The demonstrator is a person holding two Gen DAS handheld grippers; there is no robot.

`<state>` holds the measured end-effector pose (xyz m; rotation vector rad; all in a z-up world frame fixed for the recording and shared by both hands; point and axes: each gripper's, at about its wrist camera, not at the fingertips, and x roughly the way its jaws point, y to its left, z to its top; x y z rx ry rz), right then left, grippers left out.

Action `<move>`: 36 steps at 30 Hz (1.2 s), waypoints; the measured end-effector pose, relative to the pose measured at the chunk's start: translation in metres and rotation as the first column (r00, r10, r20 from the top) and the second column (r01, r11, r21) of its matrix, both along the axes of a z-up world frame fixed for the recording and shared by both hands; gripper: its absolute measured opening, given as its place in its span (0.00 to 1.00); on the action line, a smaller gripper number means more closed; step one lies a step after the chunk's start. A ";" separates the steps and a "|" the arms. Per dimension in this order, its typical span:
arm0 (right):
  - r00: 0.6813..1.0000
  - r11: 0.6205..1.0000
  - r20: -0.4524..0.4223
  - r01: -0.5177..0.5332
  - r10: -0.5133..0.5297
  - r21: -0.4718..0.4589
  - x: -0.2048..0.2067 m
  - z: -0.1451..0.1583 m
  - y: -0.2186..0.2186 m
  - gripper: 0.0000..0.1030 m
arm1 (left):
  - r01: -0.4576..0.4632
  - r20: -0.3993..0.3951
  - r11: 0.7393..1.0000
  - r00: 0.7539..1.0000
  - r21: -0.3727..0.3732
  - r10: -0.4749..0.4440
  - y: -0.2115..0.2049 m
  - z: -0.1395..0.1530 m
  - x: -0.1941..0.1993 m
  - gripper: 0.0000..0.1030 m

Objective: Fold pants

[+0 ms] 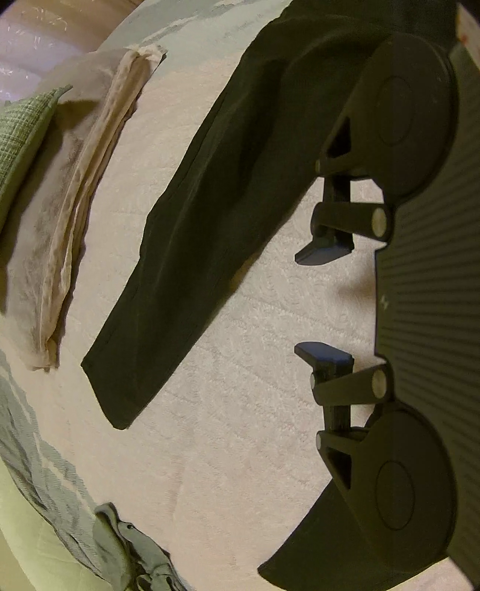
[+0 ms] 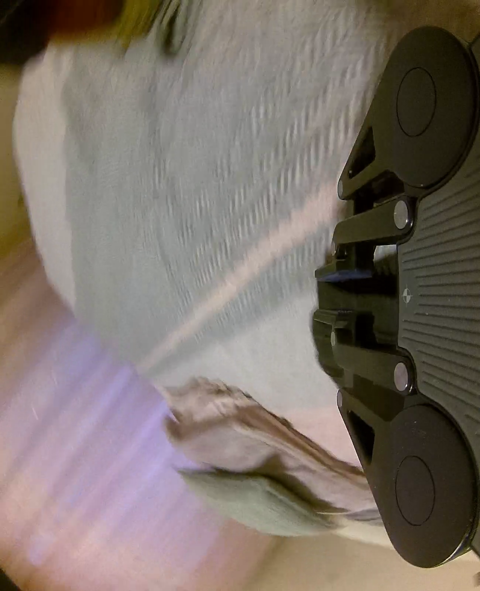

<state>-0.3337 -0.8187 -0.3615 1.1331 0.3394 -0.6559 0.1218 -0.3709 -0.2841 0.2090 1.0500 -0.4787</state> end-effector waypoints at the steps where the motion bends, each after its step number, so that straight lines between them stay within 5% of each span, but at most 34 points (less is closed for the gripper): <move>1: 0.999 1.000 0.042 0.011 -0.012 0.023 -0.007 0.000 -0.002 0.25 | -0.002 -0.004 1.000 1.000 -0.002 0.002 -0.002 -0.001 -0.001 0.39; 10: 0.984 0.973 0.099 -0.162 0.147 0.162 0.028 -0.047 -0.012 0.31 | 0.034 -0.038 0.999 0.999 0.004 -0.034 -0.025 -0.011 -0.020 0.39; 12: 0.971 0.968 0.178 -0.189 0.160 0.163 0.038 -0.054 -0.015 0.27 | 0.043 -0.034 0.999 0.998 0.013 -0.043 -0.026 -0.011 -0.021 0.39; 13: 0.975 0.976 0.166 -0.170 0.147 0.138 0.044 -0.052 -0.016 0.00 | 0.042 -0.033 0.999 0.999 0.017 -0.041 -0.026 -0.011 -0.021 0.39; 16: 0.980 0.986 0.113 -0.158 0.162 -0.046 0.055 -0.017 -0.010 0.01 | 0.026 -0.028 0.999 0.999 0.023 -0.026 -0.024 -0.007 -0.020 0.39; 18: 0.978 0.962 0.080 -0.173 0.194 -0.212 0.055 0.015 0.001 0.00 | 0.026 -0.012 1.000 1.000 0.017 -0.026 -0.022 -0.001 -0.020 0.39; 21: 0.988 0.942 0.010 -0.147 0.157 -0.302 0.053 0.018 0.006 0.01 | 0.035 0.012 0.999 0.999 0.018 -0.035 -0.021 0.003 -0.019 0.39; 22: 0.990 0.954 -0.043 -0.144 0.137 -0.262 0.058 0.001 0.001 0.01 | 0.033 0.011 0.999 0.999 0.019 -0.033 -0.020 0.002 -0.019 0.39; 24: 0.973 0.985 -0.161 -0.171 0.165 -0.026 0.066 -0.054 -0.020 0.07 | 0.018 -0.009 1.000 1.000 0.021 -0.018 -0.019 -0.004 -0.019 0.39; 26: 0.993 0.992 -0.054 -0.097 0.102 0.080 0.051 -0.061 -0.027 0.11 | 0.003 -0.039 1.000 0.999 0.026 -0.002 -0.018 -0.009 -0.020 0.39; 28: 0.994 0.990 -0.044 -0.091 0.096 0.110 0.042 -0.044 -0.026 0.35 | 0.018 -0.041 1.000 0.999 0.010 -0.018 -0.015 -0.008 -0.026 0.40; 30: 0.992 0.989 -0.011 -0.122 0.123 0.078 0.024 -0.021 -0.014 0.47 | 0.029 -0.040 0.999 0.999 0.027 -0.028 -0.012 -0.009 -0.030 0.40; 33: 0.975 0.967 0.052 -0.219 0.214 0.131 0.000 -0.011 0.011 0.47 | 0.011 -0.058 1.000 0.998 0.022 -0.010 -0.005 -0.011 -0.034 0.40; 36: 0.942 0.925 0.012 -0.333 0.336 0.183 -0.006 -0.020 0.042 0.47 | -0.014 -0.078 1.000 0.997 0.009 0.014 0.001 -0.012 -0.039 0.40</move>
